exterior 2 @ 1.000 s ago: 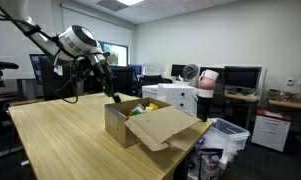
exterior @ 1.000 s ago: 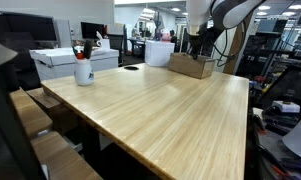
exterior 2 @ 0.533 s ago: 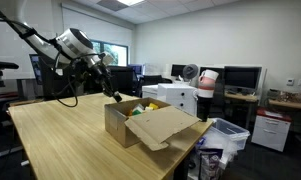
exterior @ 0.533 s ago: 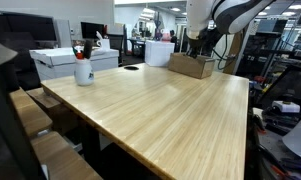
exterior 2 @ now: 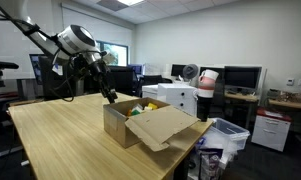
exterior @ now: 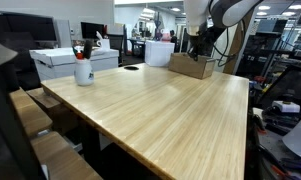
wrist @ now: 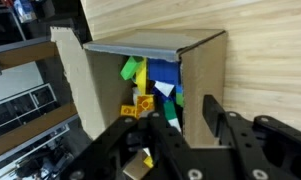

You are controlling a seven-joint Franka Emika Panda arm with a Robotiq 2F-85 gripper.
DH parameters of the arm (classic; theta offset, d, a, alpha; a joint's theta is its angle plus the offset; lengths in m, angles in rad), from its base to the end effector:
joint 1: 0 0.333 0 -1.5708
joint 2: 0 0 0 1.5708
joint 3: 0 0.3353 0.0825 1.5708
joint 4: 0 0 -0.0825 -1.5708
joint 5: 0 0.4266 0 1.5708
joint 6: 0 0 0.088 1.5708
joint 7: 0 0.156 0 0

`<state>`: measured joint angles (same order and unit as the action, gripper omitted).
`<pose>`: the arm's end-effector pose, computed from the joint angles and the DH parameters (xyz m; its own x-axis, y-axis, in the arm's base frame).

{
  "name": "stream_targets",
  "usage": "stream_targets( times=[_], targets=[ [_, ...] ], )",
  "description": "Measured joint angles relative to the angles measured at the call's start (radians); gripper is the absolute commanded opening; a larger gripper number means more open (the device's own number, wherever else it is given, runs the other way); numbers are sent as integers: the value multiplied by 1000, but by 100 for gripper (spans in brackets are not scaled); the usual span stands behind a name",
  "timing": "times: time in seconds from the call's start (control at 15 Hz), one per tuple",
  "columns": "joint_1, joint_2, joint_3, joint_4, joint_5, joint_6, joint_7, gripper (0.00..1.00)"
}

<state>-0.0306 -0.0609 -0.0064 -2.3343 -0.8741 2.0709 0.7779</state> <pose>0.5145 -0.0917 0.3153 0.9589 -0.2240 0.1740 -0.2827 -0.7055 0.6499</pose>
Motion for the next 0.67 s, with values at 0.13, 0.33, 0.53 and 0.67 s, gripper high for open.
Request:
stream_targets(
  times=[0.13,0.33,0.53,0.67],
  targets=[
    [-1,0,-9,18,101,-9,-77,84],
    [-5,0,-22,38,207,-19,-173,97],
    [-6,4,-34,41,244,-19,-229,100],
    [-7,11,-41,41,251,-19,-256,100]
  ],
)
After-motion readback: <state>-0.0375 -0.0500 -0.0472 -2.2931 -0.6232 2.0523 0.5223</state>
